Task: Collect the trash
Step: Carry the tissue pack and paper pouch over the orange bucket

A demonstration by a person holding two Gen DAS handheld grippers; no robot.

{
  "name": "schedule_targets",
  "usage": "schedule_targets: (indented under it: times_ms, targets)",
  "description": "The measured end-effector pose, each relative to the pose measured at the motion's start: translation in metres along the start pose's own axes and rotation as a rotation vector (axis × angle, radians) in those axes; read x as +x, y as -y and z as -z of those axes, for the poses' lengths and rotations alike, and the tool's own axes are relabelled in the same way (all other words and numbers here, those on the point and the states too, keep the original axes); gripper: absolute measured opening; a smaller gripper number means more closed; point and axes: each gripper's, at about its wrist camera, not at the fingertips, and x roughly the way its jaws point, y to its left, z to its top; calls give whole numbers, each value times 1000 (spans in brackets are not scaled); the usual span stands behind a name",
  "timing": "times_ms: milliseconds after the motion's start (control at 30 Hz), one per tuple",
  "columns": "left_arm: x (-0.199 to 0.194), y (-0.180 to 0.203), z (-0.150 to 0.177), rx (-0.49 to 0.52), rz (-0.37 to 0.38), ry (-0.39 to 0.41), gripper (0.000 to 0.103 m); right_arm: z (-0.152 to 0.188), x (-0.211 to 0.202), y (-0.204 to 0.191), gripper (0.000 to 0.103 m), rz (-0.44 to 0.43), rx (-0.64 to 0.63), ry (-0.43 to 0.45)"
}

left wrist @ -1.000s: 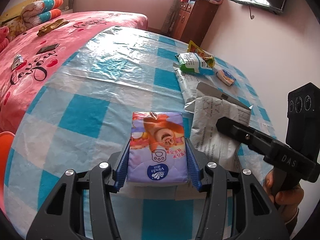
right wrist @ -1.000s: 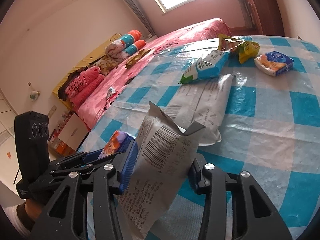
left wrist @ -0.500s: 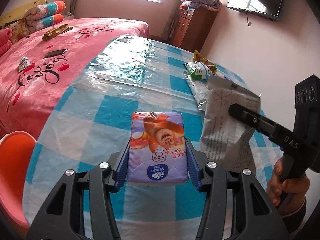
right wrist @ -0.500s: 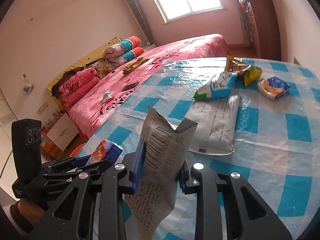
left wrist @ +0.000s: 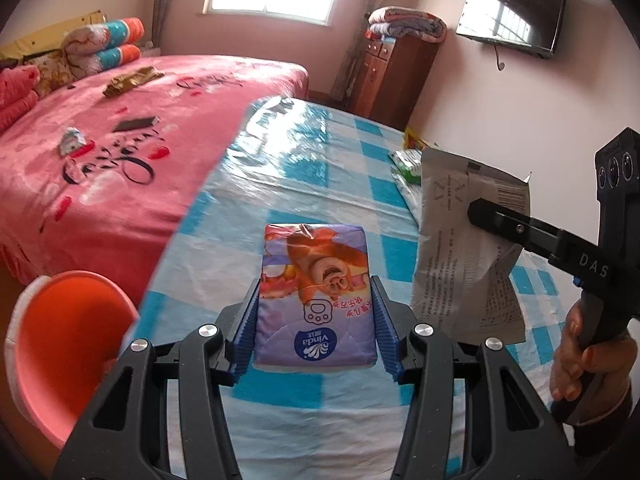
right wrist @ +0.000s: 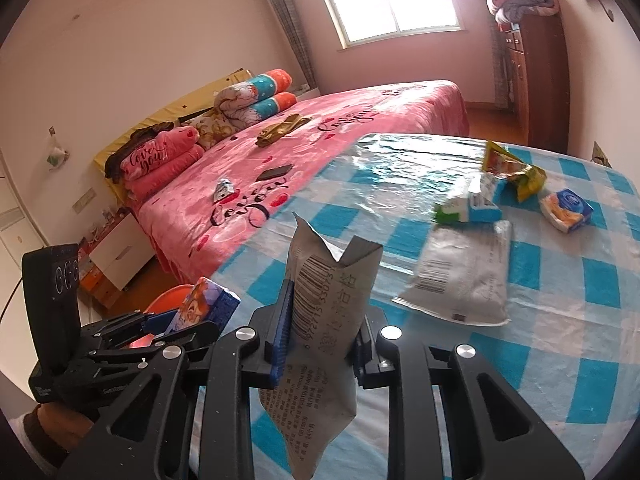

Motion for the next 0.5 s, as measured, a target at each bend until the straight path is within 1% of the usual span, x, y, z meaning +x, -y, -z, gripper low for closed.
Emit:
schedule_targets:
  times_ms: [200, 300, 500]
  targets:
    - [-29, -32, 3, -22, -38, 46, 53, -13, 6, -36, 26, -55, -28, -26]
    - [-48, -50, 7, -28, -79, 73, 53, -19, 12, -57, 26, -93, -45, -42]
    - [-77, -92, 19, -79, -159, 107, 53, -34, 32, -107, 26, -160, -119, -73]
